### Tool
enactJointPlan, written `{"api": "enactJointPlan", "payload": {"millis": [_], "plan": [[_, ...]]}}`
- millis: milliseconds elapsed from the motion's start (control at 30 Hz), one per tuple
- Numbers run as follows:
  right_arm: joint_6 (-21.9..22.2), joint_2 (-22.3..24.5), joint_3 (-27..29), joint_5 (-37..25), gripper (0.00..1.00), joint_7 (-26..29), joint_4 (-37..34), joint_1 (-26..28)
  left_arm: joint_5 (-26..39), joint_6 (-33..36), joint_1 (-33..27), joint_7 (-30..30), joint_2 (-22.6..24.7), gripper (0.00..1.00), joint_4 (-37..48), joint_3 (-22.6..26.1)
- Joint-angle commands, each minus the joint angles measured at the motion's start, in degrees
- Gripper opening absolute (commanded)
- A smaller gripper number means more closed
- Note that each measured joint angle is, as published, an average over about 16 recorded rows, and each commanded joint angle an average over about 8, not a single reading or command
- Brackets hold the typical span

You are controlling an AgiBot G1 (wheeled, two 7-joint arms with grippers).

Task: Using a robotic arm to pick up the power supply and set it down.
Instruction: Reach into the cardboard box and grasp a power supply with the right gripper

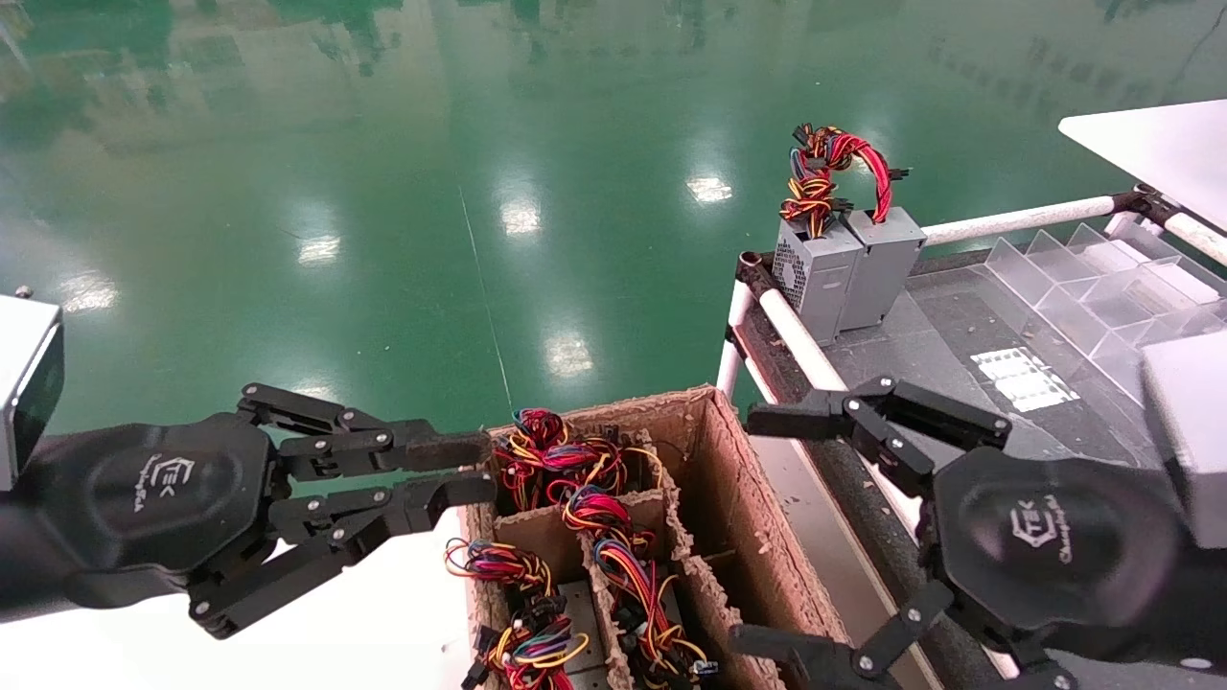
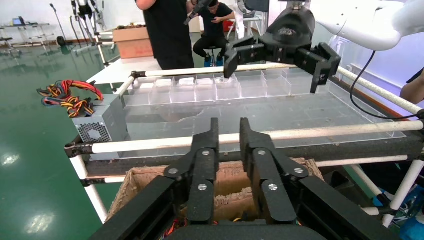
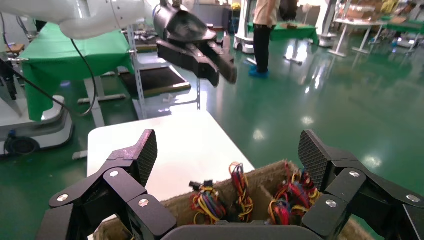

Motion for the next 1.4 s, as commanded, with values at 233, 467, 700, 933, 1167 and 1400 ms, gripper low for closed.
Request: {"api": "enactJointPlan", "payload": {"millis": [233,467,700,933,1167,1400], "plan": [[1.66,-0.59,-4.02,-7.23,1.0,3.59,-0.42,0.99,0.0,0.0,0.0,0.0,0.0,1.0,0.0,0.0],[-2.19,-2.88,-9.58,-14.27,1.0,8.48,-0.21,5.02,0.0,0.0,0.0,0.0,0.0,1.0,0.0,0.0],[-6.07,-5.65,-15.0,-18.71,1.0,11.45,-1.76,8.08,0.0,0.0,0.0,0.0,0.0,1.0,0.0,0.0],[-6.65,-6.41,-20.62,-19.87,1.0,12.39,-2.55,9.2,0.0,0.0,0.0,0.0,0.0,1.0,0.0,0.0],[-6.35,-6.28,-24.26,-18.87,0.56,11.91,-4.25,9.56,0.0,0.0,0.0,0.0,0.0,1.0,0.0,0.0],[-5.53,-6.28,-25.82,-17.6,0.0,10.45,-6.88,9.2,0.0,0.0,0.0,0.0,0.0,1.0,0.0,0.01]]}}
